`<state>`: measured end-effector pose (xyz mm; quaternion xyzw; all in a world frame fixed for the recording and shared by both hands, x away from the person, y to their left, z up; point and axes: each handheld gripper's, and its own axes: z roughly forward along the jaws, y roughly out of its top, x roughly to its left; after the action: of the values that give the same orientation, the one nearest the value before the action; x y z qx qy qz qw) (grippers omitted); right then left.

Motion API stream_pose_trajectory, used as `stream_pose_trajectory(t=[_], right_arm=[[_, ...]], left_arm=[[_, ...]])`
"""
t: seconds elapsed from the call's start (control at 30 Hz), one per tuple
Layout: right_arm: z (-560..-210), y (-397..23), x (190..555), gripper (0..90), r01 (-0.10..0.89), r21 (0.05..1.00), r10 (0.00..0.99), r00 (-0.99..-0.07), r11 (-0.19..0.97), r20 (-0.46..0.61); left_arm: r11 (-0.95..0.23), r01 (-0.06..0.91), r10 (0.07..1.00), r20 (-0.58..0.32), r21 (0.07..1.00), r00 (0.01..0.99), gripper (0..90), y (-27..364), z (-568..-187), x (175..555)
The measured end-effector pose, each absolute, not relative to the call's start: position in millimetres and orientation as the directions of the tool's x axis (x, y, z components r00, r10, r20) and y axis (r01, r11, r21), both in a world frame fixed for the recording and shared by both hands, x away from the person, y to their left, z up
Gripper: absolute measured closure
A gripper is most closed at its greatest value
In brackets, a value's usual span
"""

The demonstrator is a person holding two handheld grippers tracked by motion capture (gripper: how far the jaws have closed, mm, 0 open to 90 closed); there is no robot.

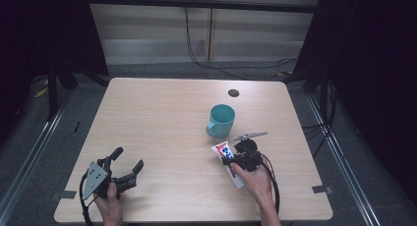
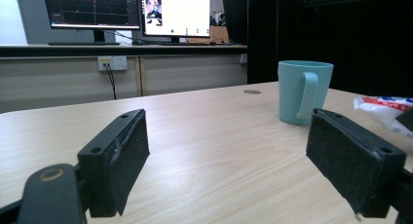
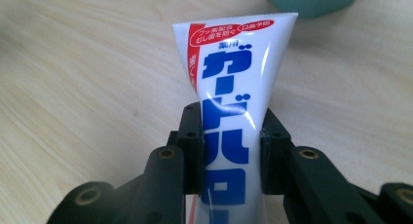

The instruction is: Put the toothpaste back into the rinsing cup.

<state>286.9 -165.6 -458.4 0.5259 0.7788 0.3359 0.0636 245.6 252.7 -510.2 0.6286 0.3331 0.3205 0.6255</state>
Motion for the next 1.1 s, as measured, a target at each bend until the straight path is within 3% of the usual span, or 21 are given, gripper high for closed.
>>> stream_pose_trajectory(t=[0.47, 0.67, 1.1], right_arm=[[-436.1, -179.7, 276.9, 68.8, 0.661, 0.74, 0.853, -0.452, 0.123, 0.262], [-430.2, -182.0, 273.6, 68.7, 0.583, 0.803, 0.834, -0.499, 0.122, 0.235], [-420.7, -183.2, 269.2, 68.7, 0.5, 0.862, 0.822, -0.522, 0.079, 0.227]], left_arm=[[0.005, 0.018, 0.82, -0.014, 1.0, 0.572, 15.6, 252.7, -510.2, 245.7], [0.004, 0.017, 0.82, -0.013, 1.0, 0.572, 15.6, 252.8, -510.2, 245.7], [0.004, 0.018, 0.82, -0.013, 1.0, 0.573, 15.6, 252.7, -510.2, 245.6]])
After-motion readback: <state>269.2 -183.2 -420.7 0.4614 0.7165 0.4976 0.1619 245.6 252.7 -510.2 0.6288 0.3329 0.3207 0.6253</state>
